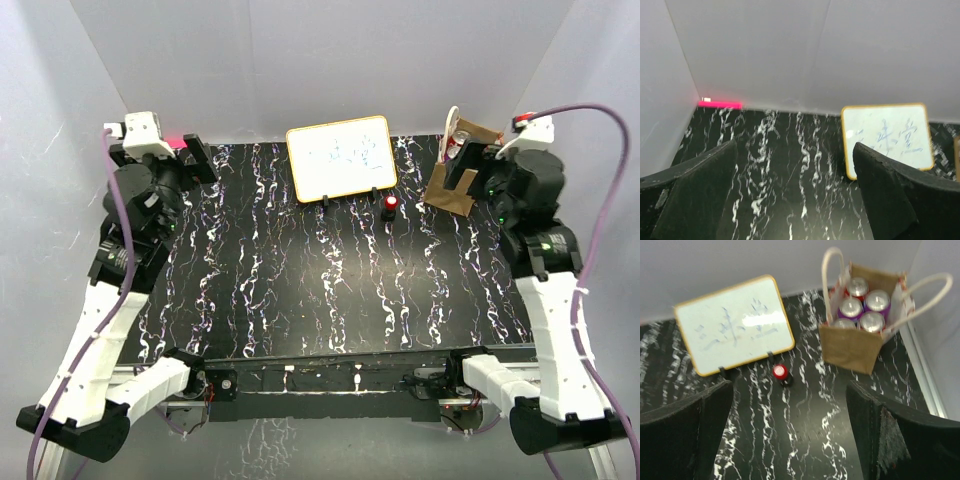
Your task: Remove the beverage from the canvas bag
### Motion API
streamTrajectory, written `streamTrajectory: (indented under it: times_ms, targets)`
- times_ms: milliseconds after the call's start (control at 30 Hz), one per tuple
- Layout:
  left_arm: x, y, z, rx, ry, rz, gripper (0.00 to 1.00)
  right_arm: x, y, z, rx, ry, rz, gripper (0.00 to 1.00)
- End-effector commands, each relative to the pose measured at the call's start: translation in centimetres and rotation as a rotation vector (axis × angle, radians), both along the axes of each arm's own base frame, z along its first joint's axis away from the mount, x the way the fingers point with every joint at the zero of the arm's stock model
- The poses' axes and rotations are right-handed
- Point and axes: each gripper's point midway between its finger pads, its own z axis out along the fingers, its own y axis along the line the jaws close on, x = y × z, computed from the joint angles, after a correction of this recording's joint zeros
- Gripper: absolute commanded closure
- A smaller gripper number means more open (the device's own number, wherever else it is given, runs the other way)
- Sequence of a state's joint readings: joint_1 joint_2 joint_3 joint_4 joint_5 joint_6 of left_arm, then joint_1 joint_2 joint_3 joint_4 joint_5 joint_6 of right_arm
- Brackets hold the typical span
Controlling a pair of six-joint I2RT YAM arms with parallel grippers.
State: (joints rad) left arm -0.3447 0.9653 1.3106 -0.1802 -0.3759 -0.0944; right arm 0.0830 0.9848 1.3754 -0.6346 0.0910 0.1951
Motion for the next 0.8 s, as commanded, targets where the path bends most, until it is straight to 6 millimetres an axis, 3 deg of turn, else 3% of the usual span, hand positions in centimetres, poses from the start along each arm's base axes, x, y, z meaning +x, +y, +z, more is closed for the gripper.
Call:
streamTrajectory:
  times_ms: [0,233,400,533,767]
  targets:
    - [2.0,0.0,-3.0,-0.017,0.033,0.013,0.03,2.9,-1.8,-4.8,0.023,0.042,-0.116,0.02]
    - [4.7,0.1,-10.0,-0.017,0.153,0.035,0.03,4.5,-3.6,-17.3,0.032,0.256,-0.222,0.02]
    - [5.7,-0.1,-13.8,-0.022,0.213,0.029,0.03,4.7,-4.0,-22.5,0.050,0.342,-0.245,0.02]
    - [6.1,-0.6,-15.2,-0.033,0.226,0.007,0.03,5.7,-4.0,-23.8,0.049,0.367,-0.234,0.02]
    - [6.5,-1.4,-15.9,-0.048,0.215,-0.025,0.03,9.8,-3.4,-21.9,0.064,0.303,-0.184,0.02]
